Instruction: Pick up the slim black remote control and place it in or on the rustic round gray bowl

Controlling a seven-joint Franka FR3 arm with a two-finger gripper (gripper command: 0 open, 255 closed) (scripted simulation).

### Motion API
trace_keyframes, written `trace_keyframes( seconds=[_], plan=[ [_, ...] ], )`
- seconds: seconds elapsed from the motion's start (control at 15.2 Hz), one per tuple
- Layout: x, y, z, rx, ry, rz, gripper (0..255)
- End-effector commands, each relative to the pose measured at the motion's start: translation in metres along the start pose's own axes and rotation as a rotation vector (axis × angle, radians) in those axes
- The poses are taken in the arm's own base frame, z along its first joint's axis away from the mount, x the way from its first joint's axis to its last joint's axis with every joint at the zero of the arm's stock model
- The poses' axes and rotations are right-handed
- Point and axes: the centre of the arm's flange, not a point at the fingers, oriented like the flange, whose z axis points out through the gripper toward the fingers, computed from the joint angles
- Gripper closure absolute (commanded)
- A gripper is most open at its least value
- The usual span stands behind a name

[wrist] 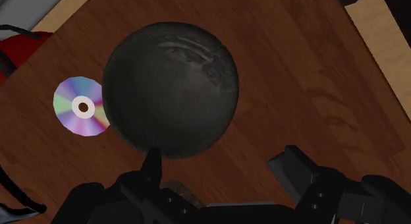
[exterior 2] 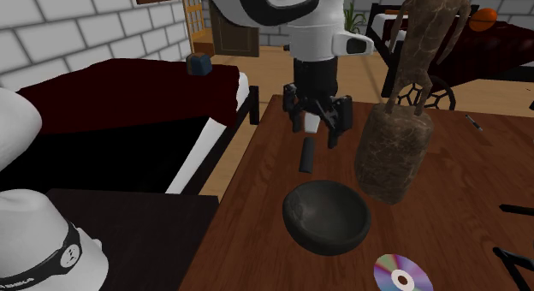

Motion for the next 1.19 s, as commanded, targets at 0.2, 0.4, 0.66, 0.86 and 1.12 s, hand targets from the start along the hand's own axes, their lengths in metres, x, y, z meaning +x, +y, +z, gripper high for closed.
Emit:
trace_keyframes(
  seconds=[0.2, 0.4, 0.66, 0.86, 1.12],
  plan=[
    [0.047, -0.025, 0.037, 0.008, 0.011, -0.118, 0],
    [0.073, -0.044, 0.057, 0.012, 0.017, -0.188, 0],
    [0.107, -0.073, 0.084, 0.018, 0.025, -0.281, 0],
    [0.130, -0.097, 0.104, 0.022, 0.031, -0.351, 0],
    [0.158, -0.131, 0.130, 0.028, 0.040, -0.445, 0]
  ],
)
